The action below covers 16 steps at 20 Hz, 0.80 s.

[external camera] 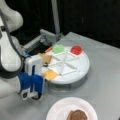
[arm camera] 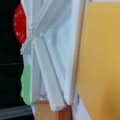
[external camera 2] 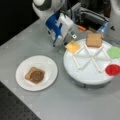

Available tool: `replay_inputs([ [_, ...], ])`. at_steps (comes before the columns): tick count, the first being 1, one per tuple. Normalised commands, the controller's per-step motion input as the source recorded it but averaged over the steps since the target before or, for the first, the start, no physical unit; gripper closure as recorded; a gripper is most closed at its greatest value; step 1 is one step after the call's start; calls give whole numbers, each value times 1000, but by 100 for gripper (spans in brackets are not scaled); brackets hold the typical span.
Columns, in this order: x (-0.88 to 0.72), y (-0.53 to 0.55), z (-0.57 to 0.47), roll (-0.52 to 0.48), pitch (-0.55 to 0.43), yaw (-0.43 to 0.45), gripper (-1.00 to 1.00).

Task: Ingredient selection for cheeseburger or sandwich

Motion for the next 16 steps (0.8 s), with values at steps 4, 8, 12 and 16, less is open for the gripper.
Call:
replay_inputs([
  [4,263,-197,-164,216,-52,132,100],
  [8,248,-204,-149,210,-29,145,100],
  [12,244,-205,-138,202,-18,138,100],
  [16,246,-205,-131,193,-10,131,100],
])
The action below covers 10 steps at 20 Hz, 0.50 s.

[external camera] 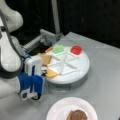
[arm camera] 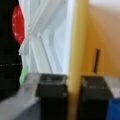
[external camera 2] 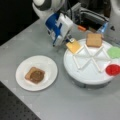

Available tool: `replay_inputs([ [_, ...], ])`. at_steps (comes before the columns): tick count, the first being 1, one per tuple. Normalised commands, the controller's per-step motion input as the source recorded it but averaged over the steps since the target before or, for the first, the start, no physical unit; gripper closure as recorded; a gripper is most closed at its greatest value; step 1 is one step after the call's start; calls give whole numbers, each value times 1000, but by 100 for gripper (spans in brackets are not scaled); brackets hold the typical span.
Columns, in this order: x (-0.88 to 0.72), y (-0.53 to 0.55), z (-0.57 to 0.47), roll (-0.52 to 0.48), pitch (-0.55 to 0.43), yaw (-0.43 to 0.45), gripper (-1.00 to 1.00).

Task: Ingredient selection for cheeseburger or sandwich

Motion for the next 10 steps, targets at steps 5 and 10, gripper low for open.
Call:
replay_inputs([
  [5,254,-204,-89,182,3,133,100],
  [10,245,-263,-14,164,45,151,100],
])
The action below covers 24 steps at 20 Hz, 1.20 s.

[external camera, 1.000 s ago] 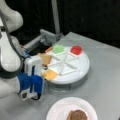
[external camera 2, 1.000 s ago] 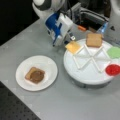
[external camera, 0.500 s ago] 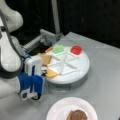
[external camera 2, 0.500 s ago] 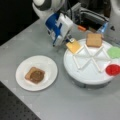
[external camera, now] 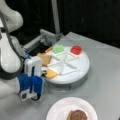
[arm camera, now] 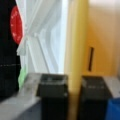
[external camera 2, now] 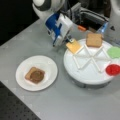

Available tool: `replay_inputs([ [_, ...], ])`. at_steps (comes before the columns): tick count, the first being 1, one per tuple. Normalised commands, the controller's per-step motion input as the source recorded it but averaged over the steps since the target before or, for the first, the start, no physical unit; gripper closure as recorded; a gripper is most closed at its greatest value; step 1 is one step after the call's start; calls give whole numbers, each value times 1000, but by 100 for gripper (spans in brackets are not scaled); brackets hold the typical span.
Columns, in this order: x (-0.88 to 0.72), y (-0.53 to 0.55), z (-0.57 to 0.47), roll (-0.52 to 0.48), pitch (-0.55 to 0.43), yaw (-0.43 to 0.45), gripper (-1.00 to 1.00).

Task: Ingredient selection for cheeseburger or sandwich

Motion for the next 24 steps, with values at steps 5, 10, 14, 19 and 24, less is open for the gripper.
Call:
replay_inputs([
  [5,199,-328,93,151,171,199,100],
  [10,214,-311,115,119,203,234,100],
  [14,211,-222,155,34,231,277,100],
  [19,232,-230,237,-90,264,324,100],
  [24,399,-175,395,-185,244,342,100],
])
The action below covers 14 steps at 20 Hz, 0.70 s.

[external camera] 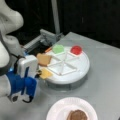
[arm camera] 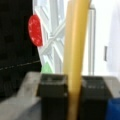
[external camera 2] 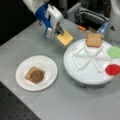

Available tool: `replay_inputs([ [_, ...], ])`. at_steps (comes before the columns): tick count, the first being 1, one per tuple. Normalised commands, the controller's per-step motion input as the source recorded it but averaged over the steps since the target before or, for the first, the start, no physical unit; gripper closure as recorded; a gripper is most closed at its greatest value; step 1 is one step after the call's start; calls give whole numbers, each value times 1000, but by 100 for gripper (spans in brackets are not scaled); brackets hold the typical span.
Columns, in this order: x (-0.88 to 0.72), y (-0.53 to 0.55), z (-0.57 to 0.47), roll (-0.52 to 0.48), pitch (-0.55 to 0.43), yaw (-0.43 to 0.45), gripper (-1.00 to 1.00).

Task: Ingredient selection for cheeseburger or sandwich

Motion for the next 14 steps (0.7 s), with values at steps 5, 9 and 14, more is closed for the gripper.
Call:
replay_inputs([
  [5,475,-82,280,-253,191,311,100],
  [9,422,-149,116,-251,179,264,100],
  [14,454,-203,-14,-336,177,146,100],
])
